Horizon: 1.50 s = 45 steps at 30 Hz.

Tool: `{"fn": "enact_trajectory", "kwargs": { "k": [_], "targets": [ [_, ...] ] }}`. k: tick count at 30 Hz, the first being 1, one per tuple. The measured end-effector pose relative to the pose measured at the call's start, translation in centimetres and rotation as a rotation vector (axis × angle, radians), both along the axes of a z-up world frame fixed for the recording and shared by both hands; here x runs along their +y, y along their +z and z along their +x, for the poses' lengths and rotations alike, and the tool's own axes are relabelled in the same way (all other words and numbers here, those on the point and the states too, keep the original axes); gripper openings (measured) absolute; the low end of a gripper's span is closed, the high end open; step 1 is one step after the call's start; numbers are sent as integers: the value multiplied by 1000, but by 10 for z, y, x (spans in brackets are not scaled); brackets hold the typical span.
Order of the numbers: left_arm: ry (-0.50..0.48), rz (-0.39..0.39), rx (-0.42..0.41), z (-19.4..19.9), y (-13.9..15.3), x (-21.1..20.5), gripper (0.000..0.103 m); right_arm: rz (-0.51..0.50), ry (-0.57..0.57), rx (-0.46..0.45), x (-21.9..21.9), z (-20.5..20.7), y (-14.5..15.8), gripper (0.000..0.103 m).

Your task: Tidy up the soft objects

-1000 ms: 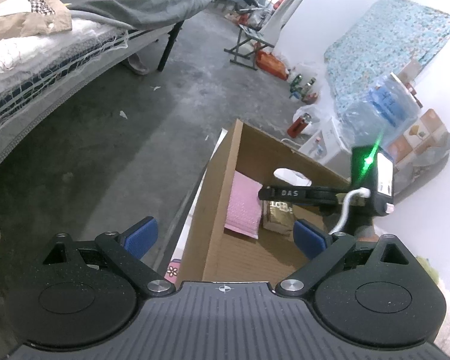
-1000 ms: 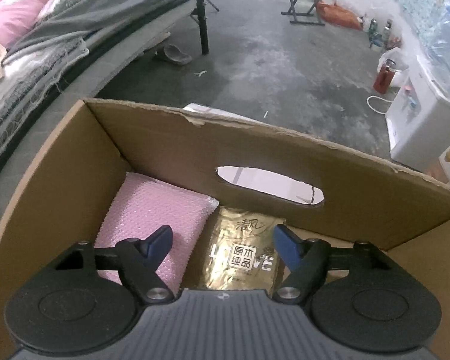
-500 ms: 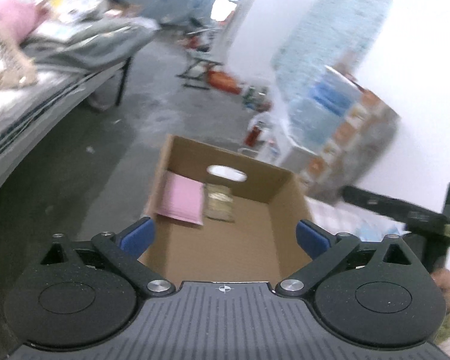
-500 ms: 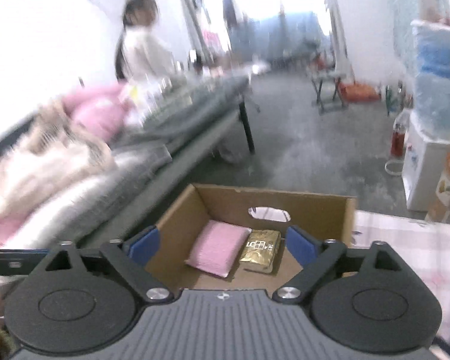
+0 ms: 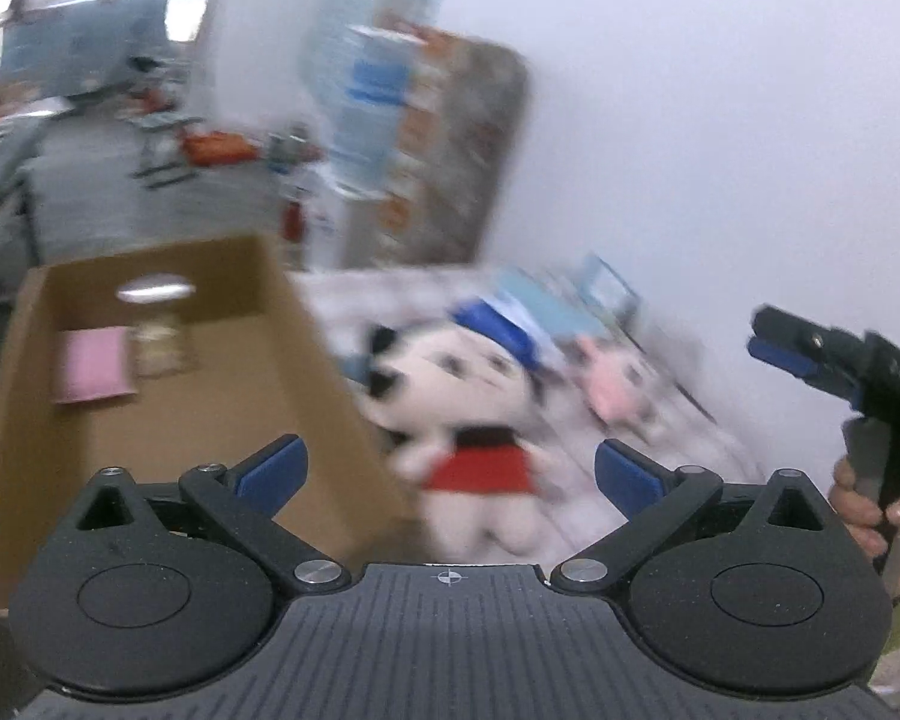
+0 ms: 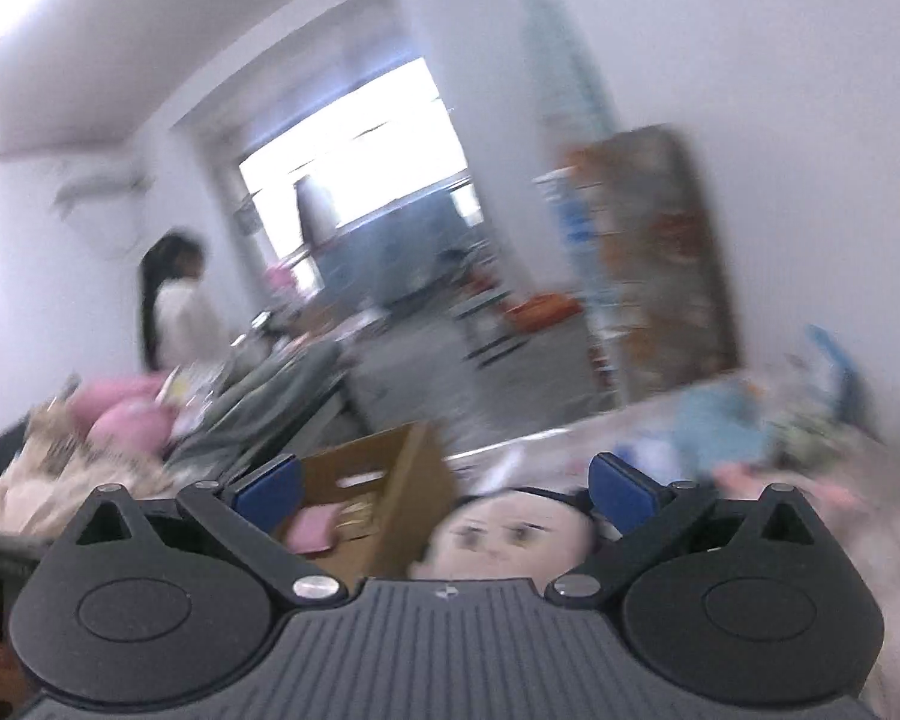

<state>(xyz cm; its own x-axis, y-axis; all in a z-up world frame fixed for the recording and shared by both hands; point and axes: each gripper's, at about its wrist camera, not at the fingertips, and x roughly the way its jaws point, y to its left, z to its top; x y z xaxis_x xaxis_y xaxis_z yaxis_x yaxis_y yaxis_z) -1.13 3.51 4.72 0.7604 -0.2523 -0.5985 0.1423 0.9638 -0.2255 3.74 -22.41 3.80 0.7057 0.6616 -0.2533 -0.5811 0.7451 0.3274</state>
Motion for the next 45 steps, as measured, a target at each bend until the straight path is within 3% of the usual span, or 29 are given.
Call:
{"fn": "enact_trajectory", "kwargs": {
  "k": [3, 9, 13, 19, 26, 30, 33, 36, 38, 45],
  "targets": [
    [-75, 44, 28, 15, -19, -43, 102, 62, -99, 28, -48, -9, -23, 63],
    [-143, 175, 45, 55, -51, -110, 102, 122, -224, 118, -105, -6, -76, 63],
    [-178, 198, 38, 86, -64, -139, 102, 116, -283, 133, -128, 3, -100, 63],
    [-207, 233, 36, 131, -88, -179, 101, 143, -323, 174, -151, 50, -129, 63],
    [-220, 228, 63, 176, -119, -209, 93, 162, -348, 256, -157, 125, -149, 63],
    [-216, 224, 105, 199, -133, -217, 75, 162, -363, 294, -156, 156, -158, 63],
    [-214, 202, 134, 210, -141, -220, 71, 151, -367, 324, -154, 178, -168, 63],
    [-227, 188, 150, 213, -145, -221, 71, 156, -356, 364, -155, 193, -178, 59],
    [-237, 180, 160, 212, -145, -223, 71, 218, -307, 392, -159, 198, -185, 58],
    [-280, 157, 197, 187, -135, -220, 82, 330, -258, 473, -172, 190, -195, 57]
  ]
}}
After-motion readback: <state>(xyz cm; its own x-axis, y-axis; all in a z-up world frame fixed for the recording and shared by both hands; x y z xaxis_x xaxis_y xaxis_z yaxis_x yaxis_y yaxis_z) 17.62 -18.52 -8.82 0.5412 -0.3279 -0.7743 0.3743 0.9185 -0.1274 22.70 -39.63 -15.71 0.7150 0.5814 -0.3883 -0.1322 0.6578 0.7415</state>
